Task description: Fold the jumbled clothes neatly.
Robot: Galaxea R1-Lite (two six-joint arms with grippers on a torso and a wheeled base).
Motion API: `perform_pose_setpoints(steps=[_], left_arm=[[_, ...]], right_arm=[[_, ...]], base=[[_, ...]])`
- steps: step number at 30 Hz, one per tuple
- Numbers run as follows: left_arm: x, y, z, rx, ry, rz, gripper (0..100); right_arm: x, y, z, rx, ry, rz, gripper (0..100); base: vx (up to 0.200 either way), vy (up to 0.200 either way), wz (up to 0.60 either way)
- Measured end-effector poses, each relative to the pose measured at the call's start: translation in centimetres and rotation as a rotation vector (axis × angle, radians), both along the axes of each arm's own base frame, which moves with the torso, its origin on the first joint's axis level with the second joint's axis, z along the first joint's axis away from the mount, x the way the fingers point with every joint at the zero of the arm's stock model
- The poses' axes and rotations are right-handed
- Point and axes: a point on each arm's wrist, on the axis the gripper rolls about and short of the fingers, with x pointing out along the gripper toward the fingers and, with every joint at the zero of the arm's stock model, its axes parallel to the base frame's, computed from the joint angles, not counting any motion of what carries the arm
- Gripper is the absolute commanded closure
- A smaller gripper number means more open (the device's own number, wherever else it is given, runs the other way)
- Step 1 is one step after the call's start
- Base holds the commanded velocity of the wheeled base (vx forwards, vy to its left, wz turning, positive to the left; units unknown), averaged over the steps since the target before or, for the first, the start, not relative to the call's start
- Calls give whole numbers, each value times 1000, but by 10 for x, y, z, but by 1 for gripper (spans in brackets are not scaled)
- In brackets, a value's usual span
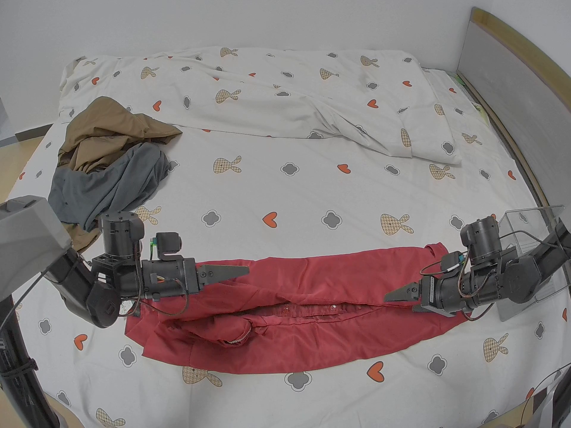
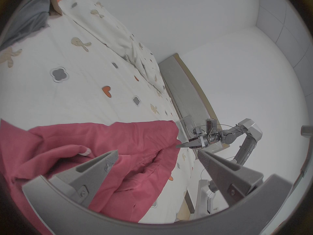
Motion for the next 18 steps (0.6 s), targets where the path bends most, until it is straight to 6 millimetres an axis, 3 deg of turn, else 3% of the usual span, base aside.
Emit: perform_pose_setpoints(steps=[9, 18], left_arm=[[10, -26, -16, 3, 18, -64, 0], [11, -25, -37, 19, 72, -61, 0]], right_arm=[[-14, -7, -1, -8, 22, -17, 0], [8, -26, -27, -28, 82, -102, 0]], base=[[0, 0, 0], [0, 0, 0]])
